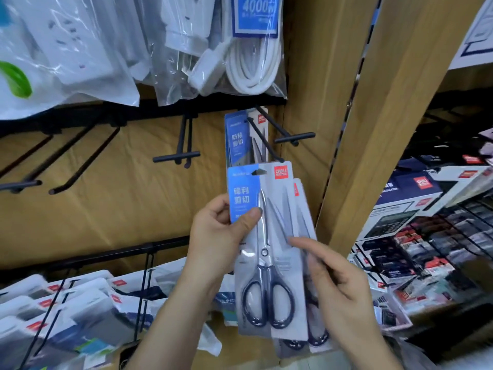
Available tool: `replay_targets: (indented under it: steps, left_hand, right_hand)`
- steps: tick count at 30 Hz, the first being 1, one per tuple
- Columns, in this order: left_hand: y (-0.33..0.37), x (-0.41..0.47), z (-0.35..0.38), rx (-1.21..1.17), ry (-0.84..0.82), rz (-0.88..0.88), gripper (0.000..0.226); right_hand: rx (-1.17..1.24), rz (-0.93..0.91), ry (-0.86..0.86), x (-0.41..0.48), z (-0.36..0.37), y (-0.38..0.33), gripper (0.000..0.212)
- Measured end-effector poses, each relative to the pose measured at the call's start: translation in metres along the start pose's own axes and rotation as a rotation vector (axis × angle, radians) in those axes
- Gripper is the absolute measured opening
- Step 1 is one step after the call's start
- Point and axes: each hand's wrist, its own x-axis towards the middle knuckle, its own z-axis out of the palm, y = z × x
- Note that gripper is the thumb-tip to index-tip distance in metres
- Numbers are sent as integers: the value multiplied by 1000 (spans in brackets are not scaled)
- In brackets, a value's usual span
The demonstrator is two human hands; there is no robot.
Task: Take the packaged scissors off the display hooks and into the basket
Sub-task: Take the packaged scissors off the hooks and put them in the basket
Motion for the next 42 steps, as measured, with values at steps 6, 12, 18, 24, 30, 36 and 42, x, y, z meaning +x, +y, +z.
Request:
replay_targets:
  steps: [6, 12, 18, 24, 30, 36, 42]
  left_hand:
    - [-9, 2, -21, 52, 101, 79, 54]
    - [-17, -10, -36, 421, 91, 278, 54]
    - [-7, -24, -23, 230, -12, 209, 25]
    - [19, -26, -5, 298, 17, 361, 10]
    - [23, -16, -8, 385, 4, 324, 15]
    - [18, -14, -12, 499, -21, 332, 17]
    - [18, 2, -10, 526, 34, 305, 24]
  right_hand:
    - [-140, -29, 137, 3, -19, 11, 32]
    - [-26, -80, 143, 6, -18, -2, 30]
    - [35, -122, 195, -1, -6, -8, 37]
    - [-42, -175, 215, 13, 4, -19, 30]
    - [-12, -72, 176, 29, 14, -17, 11]
    - [77, 44, 138, 28, 11, -16, 15]
    - [26, 182, -61, 32, 2, -14, 29]
